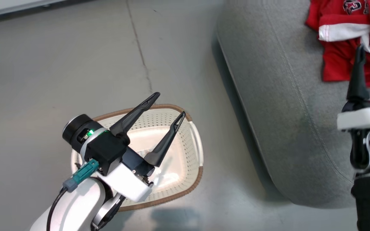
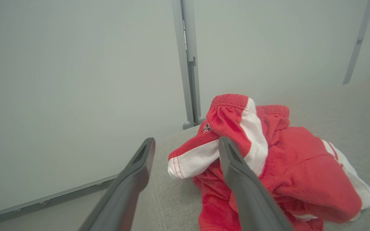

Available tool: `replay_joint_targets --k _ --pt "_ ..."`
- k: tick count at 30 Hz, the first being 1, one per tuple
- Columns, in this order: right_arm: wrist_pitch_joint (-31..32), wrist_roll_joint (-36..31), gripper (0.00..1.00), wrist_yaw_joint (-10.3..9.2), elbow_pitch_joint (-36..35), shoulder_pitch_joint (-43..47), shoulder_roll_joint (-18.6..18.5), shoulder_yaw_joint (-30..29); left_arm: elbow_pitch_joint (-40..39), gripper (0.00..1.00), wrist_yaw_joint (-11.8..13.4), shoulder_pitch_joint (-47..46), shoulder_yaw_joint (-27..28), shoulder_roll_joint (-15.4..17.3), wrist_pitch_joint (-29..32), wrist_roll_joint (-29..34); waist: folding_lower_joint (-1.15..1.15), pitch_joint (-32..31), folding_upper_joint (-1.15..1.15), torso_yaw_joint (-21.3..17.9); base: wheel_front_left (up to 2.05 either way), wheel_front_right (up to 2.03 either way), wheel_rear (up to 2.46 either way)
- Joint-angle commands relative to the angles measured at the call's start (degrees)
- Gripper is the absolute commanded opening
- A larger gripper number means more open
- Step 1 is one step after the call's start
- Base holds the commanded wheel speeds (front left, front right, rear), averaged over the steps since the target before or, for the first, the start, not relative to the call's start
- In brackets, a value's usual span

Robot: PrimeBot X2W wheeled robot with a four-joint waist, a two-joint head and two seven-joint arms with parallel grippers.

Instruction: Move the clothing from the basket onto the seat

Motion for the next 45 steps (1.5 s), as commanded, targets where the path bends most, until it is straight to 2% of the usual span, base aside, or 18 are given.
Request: replay_joint_targets --k 1,14,25,35,45 --pt "-0.1 -0.9 1.0 0.01 -1.3 2.5 0.0 0.5 0.3 1.0 0.7 1.0 0.6 -0.2 -0.7 -0.6 0.0 -2.8 0.0 3.1 0.0 0.0 0.0" --pt "3.2 -2.5 1.0 0.01 -16.4 18.0 1.4 7.5 4.1 1.0 5.2 8.2 5.8 -2.2 -4.5 -5.4 0.0 -10.3 0.0 11.9 0.0 0.0 0.0" --pt "5.9 -2.6 1.0 0.01 -20.3 24.7 1.5 7.7 4.5 1.0 9.2 15.4 14.8 -4.4 -5.5 -8.1 0.0 -15.0 0.0 14.3 0.0 0.0 0.0" --pt "7.2 -3.0 1.0 0.01 -20.3 28.3 1.5 6.1 2.8 1.0 10.0 22.1 22.7 -5.7 -5.5 -6.1 0.0 -18.3 0.0 14.9 0.0 0.0 0.0" --pt "9.1 -3.8 1.0 0.01 -20.7 32.0 1.5 5.4 4.7 1.0 7.6 26.5 25.5 -7.3 -5.5 -1.9 0.0 -21.1 0.0 15.0 0.0 0.0 0.0"
